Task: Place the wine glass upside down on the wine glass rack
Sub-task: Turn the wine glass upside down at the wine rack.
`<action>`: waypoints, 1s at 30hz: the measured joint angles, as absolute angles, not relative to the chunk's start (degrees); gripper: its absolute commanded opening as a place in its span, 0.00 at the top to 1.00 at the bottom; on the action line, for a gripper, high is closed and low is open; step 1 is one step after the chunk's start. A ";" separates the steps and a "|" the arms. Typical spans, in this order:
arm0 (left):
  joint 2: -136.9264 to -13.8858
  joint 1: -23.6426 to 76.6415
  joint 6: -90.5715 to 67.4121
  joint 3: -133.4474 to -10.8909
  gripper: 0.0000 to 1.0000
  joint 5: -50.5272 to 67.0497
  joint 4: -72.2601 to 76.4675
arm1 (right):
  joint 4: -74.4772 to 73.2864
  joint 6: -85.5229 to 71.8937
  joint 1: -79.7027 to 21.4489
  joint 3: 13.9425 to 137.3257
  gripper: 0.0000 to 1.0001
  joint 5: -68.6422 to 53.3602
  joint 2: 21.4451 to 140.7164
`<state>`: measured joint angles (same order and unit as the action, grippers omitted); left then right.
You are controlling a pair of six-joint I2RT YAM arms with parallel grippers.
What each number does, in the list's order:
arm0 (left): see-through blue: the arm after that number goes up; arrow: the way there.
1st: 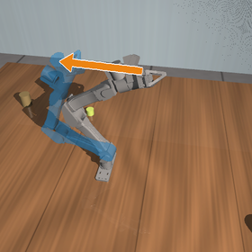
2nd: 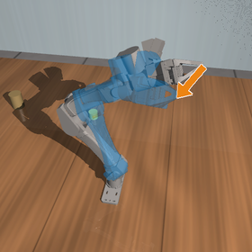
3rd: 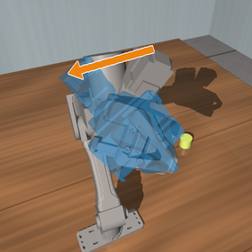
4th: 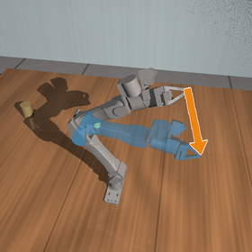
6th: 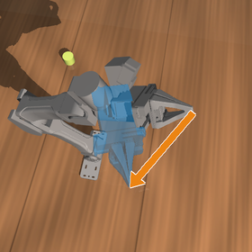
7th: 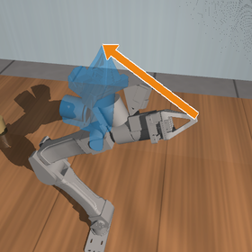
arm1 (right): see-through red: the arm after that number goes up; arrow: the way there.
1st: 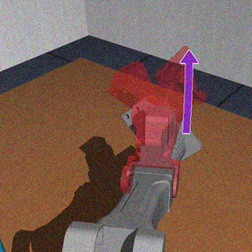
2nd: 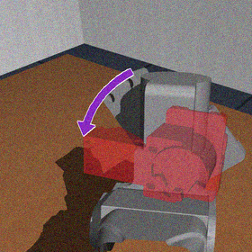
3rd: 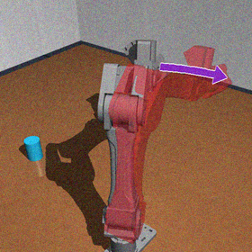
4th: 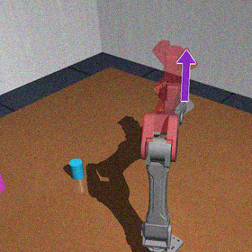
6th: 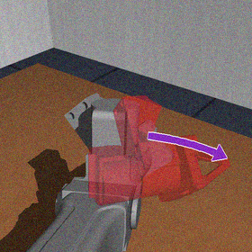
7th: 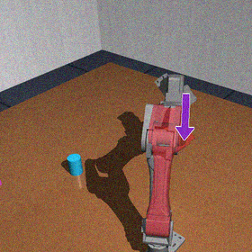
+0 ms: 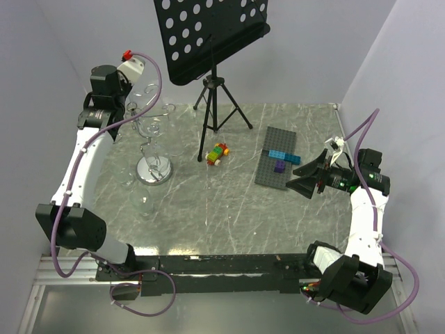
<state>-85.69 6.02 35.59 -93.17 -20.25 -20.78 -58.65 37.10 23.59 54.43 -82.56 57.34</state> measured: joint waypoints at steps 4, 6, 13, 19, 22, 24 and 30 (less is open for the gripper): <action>-85.84 6.02 35.77 -93.14 0.99 -20.47 -20.78 | -58.65 37.10 23.59 54.43 0.06 -82.56 57.36; -85.84 6.02 35.90 -93.14 0.99 -20.58 -20.75 | -58.65 37.10 23.59 54.43 0.07 -82.56 57.36; -85.84 6.02 36.45 -92.99 0.99 -21.43 -20.10 | -58.65 37.10 23.59 54.43 0.06 -82.56 57.36; -85.84 6.02 36.49 -92.90 0.99 -21.74 -19.92 | -58.65 37.10 23.59 54.43 0.06 -82.56 57.36; -85.84 6.02 36.51 -92.90 0.99 -21.76 -19.92 | -58.65 37.10 23.59 54.43 0.06 -82.56 57.36; -85.84 6.02 36.49 -92.90 0.99 -21.76 -19.92 | -58.65 37.10 23.59 54.43 0.06 -82.56 57.39; -85.84 6.02 36.49 -92.86 0.99 -21.89 -19.92 | -58.65 37.10 23.59 54.43 0.07 -82.56 57.39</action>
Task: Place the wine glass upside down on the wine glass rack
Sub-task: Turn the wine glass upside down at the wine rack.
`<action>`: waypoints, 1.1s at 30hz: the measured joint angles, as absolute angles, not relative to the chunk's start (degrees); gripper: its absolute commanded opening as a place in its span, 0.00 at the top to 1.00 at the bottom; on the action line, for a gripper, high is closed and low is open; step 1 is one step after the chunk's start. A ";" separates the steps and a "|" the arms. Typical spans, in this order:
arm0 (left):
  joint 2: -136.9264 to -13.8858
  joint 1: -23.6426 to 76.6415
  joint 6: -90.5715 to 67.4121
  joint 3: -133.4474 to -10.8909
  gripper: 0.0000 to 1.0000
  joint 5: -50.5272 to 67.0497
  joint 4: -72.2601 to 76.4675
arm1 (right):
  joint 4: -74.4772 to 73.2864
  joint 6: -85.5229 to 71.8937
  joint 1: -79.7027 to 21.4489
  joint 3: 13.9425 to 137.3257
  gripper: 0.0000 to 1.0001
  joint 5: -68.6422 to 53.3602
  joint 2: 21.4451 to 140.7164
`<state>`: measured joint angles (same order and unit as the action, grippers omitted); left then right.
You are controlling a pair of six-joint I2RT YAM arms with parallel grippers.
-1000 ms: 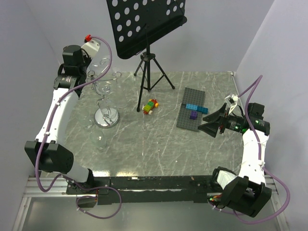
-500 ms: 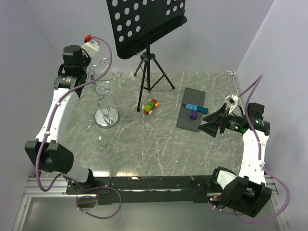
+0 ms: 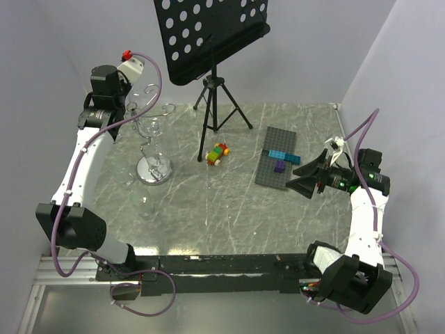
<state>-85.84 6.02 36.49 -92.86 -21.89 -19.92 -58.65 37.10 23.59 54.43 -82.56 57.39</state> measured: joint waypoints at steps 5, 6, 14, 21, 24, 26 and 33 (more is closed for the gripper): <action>-85.84 6.02 36.51 -92.62 0.99 -21.93 -19.90 | -58.65 37.10 23.59 54.43 0.07 -82.56 57.39; -85.84 6.02 36.51 -92.44 0.99 -22.00 -19.81 | -58.65 37.10 23.59 54.43 0.06 -82.56 57.39; -85.84 6.02 36.80 -91.09 0.99 -22.61 -19.59 | -58.65 37.10 23.59 54.43 0.06 -82.56 57.41; -84.88 6.09 36.34 -88.86 0.85 -22.81 -19.27 | -58.65 37.10 23.59 54.43 0.06 -82.56 57.41; -84.18 6.13 35.92 -88.07 0.76 -22.81 -19.07 | -58.65 37.10 23.59 54.43 0.06 -82.56 57.41; -83.83 6.13 35.24 -88.01 0.71 -22.83 -19.05 | -58.65 37.10 23.55 54.43 0.06 -82.56 57.41; -83.26 6.07 32.93 -88.01 0.51 -23.18 -19.51 | -58.59 37.08 23.51 54.43 0.06 -82.56 57.41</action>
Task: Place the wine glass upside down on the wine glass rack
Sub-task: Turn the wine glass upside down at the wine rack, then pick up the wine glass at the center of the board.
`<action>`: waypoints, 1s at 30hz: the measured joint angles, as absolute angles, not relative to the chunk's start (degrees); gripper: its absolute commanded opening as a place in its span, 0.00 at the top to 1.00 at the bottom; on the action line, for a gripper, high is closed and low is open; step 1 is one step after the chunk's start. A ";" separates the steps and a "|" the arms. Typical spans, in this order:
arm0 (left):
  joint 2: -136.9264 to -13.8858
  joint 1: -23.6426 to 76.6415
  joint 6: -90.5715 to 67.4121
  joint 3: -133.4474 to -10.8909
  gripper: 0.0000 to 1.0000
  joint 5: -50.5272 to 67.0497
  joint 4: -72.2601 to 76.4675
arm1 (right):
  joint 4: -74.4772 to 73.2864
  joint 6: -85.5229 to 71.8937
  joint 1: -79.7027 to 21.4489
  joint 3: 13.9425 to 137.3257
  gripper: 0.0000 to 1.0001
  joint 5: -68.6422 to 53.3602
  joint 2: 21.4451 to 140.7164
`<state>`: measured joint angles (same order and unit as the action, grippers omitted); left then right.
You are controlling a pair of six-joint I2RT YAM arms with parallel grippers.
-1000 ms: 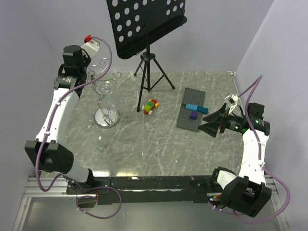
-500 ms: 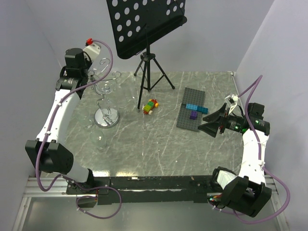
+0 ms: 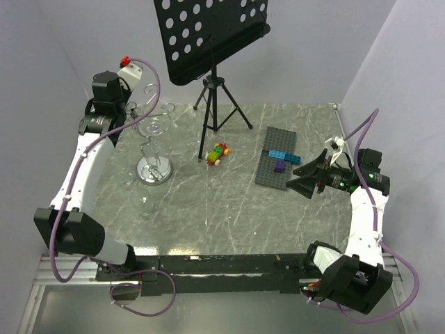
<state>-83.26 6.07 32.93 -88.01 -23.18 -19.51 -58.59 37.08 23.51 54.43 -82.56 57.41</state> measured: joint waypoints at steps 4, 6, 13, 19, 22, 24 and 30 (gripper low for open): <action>-82.26 6.07 32.08 -88.07 0.44 -23.92 -19.53 | -58.54 37.08 23.49 54.43 0.06 -82.54 57.49; -81.45 6.07 31.73 -88.09 0.41 -24.05 -19.53 | -58.48 37.08 23.38 54.43 0.06 -82.54 57.49; -79.24 6.07 29.98 -89.21 0.35 -24.27 -19.33 | -58.28 36.95 23.14 54.43 0.06 -82.19 57.52; -76.42 6.07 26.92 -89.62 0.13 -24.03 -19.33 | -58.17 36.93 23.11 54.43 0.06 -81.89 57.56; -74.30 6.07 24.10 -89.62 0.03 -23.16 -19.64 | -58.13 36.95 23.03 54.43 0.06 -81.65 57.58; -72.53 6.07 21.78 -89.65 0.00 -22.09 -19.84 | -58.13 36.97 23.03 54.43 0.06 -81.49 57.67; -63.90 6.02 12.67 -88.53 0.00 -16.49 -20.97 | -58.37 37.85 22.85 54.43 0.06 -80.86 58.13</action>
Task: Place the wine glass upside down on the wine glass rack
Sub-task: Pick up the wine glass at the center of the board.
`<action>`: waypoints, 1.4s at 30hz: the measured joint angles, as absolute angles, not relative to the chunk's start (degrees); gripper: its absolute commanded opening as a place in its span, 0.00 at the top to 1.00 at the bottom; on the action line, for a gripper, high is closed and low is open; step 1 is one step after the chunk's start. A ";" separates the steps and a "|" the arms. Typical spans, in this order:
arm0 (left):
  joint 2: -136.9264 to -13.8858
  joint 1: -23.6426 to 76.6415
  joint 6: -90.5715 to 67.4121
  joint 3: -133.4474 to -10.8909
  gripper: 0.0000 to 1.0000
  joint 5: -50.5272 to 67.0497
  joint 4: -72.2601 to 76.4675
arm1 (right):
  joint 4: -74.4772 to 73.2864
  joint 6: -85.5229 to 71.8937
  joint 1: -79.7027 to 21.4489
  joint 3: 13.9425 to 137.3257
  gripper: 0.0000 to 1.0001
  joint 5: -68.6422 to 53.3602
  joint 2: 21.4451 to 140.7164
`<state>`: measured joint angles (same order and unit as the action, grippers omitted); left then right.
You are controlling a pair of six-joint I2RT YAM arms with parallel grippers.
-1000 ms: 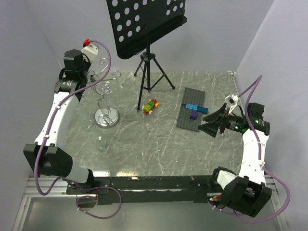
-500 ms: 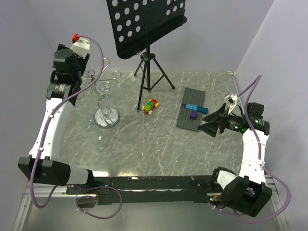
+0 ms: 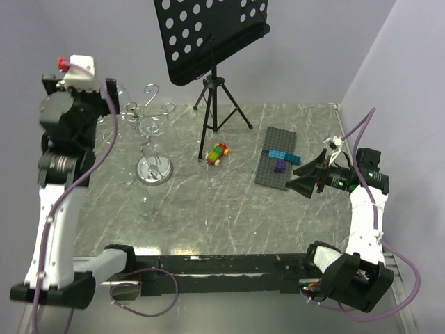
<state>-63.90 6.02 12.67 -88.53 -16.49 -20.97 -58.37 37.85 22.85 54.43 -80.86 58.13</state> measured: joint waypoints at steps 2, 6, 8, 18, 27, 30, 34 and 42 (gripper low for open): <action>-60.38 6.02 9.91 -87.44 0.03 -14.35 -21.28 | -58.35 38.11 22.74 54.43 0.06 -80.71 58.11; -54.39 6.02 3.03 -85.49 0.03 -9.15 -22.57 | -58.26 38.50 22.31 54.43 0.06 -80.36 58.06; -51.96 6.02 -0.16 -84.07 0.03 -6.26 -23.35 | -58.08 38.61 21.85 54.43 0.06 -80.20 57.98; -40.47 6.02 -12.49 -72.42 0.03 9.41 -29.45 | -57.36 39.64 17.89 54.30 0.06 -78.85 58.74; -33.56 6.02 -16.67 -66.96 0.03 14.90 -34.94 | -63.81 60.53 -3.66 60.25 0.00 -70.59 66.46; -30.87 6.02 -18.68 -64.69 0.03 14.41 -34.87 | -65.93 70.28 -8.62 65.14 0.00 -68.14 71.72; -24.49 6.02 -22.28 -59.48 0.03 11.38 -35.40 | -65.69 74.13 -14.52 75.00 0.00 -64.77 80.68; -16.47 6.02 -24.43 -57.98 0.03 2.39 -38.39 | -57.36 70.91 -25.47 89.17 0.02 -56.10 98.06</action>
